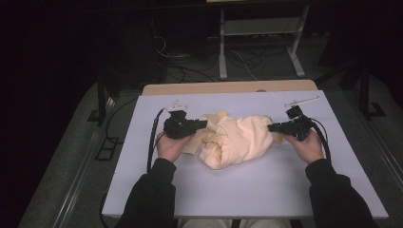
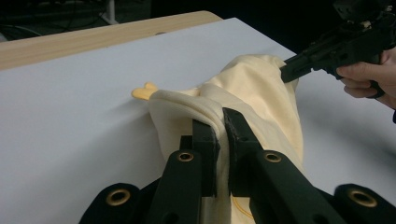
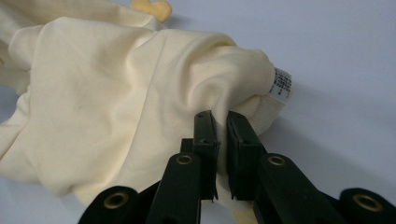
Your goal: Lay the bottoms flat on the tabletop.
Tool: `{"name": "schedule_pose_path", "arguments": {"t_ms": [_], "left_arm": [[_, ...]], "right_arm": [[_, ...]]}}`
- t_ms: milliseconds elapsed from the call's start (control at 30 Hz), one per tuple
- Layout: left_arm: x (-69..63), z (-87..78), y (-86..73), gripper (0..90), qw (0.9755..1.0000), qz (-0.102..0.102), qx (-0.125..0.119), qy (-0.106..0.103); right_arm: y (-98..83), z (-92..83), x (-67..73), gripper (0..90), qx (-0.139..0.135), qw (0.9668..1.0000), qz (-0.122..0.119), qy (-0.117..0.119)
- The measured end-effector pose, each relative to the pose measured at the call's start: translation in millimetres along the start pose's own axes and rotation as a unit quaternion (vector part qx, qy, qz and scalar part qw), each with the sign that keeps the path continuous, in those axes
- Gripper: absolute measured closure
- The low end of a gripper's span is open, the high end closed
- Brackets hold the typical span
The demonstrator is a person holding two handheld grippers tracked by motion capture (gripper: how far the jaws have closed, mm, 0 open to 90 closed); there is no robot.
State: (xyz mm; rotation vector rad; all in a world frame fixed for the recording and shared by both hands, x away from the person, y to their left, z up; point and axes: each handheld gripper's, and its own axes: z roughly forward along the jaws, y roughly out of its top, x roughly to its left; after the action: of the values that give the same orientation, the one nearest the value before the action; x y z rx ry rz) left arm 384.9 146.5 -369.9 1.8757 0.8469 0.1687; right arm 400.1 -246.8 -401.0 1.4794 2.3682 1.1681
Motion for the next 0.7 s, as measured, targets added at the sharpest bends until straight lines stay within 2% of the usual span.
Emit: {"name": "schedule_pose_path", "arguments": {"t_ms": [133,200,233,267,400,467,500,533,700], "left_arm": [[1.2,-5.3,4.0,82.6,0.9999,0.002,-0.006,0.009],[2.6,-11.8,6.9,82.6,0.9998,0.001,-0.014,0.016],[2.6,-11.8,6.9,82.6,0.9998,0.001,-0.014,0.016],[3.1,-15.0,8.1,82.6,0.9997,0.0,-0.018,0.019],[4.7,-26.5,11.0,82.7,0.9992,0.0,-0.028,0.027],[4.7,-32.2,11.7,82.6,0.9989,0.002,-0.034,0.031],[4.4,-34.2,11.8,82.6,0.9988,0.003,-0.035,0.033],[4.1,-37.0,12.3,82.6,0.9988,0.006,-0.034,0.035],[4.2,-42.2,11.8,82.6,0.9985,0.005,-0.038,0.038]], "right_arm": [[13.0,3.9,1.5,82.5,-0.002,1.0,-0.004,-0.001],[25.7,5.9,6.1,82.7,-0.007,0.9999,-0.006,0.006],[25.7,5.9,6.1,82.7,-0.007,0.9999,-0.006,0.006],[33.8,6.6,10.4,82.8,-0.008,0.9999,-0.011,0.008],[45.0,7.7,17.3,82.8,-0.015,0.9997,-0.021,0.005],[53.5,8.5,23.9,82.8,-0.028,0.9992,-0.024,0.015],[53.5,8.5,23.9,82.8,-0.028,0.9992,-0.024,0.015],[57.3,8.5,27.6,82.8,-0.039,0.9986,-0.021,0.029],[59.3,10.5,30.8,82.7,-0.053,0.9977,-0.021,0.036]]}}
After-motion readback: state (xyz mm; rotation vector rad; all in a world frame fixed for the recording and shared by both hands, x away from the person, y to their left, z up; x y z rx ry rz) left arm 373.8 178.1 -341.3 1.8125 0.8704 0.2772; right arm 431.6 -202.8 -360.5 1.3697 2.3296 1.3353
